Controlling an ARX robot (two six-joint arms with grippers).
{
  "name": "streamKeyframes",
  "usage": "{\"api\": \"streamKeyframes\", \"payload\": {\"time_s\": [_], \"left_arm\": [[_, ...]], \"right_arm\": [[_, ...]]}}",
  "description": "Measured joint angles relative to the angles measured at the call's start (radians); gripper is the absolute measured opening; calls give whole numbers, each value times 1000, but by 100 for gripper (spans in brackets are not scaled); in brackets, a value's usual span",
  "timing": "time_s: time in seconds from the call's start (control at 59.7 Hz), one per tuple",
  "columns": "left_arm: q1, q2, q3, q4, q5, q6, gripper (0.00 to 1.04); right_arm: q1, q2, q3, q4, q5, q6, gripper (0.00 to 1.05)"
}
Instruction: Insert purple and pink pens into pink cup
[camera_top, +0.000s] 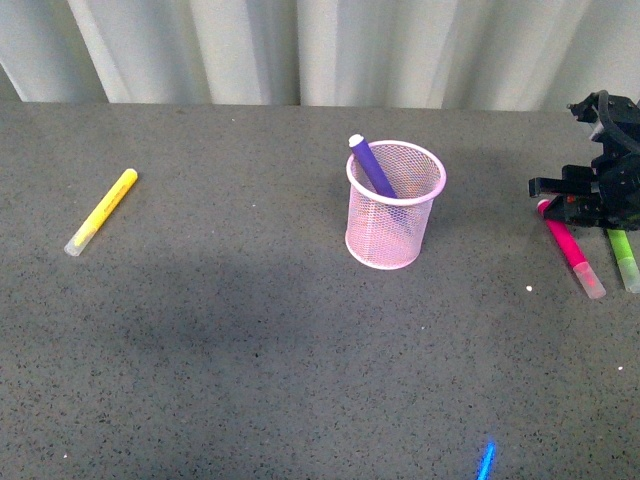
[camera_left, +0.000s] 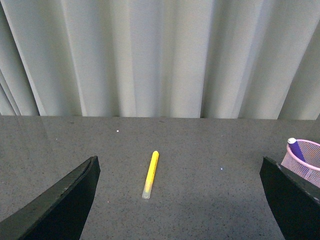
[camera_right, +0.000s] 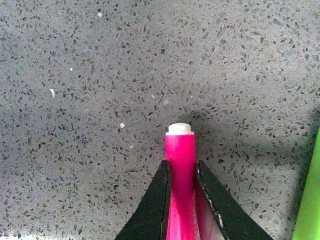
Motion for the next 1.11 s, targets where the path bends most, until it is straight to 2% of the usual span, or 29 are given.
{"api": "streamKeyframes", "payload": {"time_s": [0.184, 0.452, 0.838, 1.106], "left_arm": [[0, 0, 0, 0, 0, 0, 98], [0, 0, 0, 0, 0, 0, 98], [0, 0, 0, 0, 0, 0, 98], [0, 0, 0, 0, 0, 0, 98]], "right_arm": [[-5, -5, -15, 29, -7, 1, 9], [-5, -63, -71, 197, -76, 50, 8], [90, -398, -267, 659, -262, 95, 8], [142, -484, -400, 896, -375, 69, 8]]}}
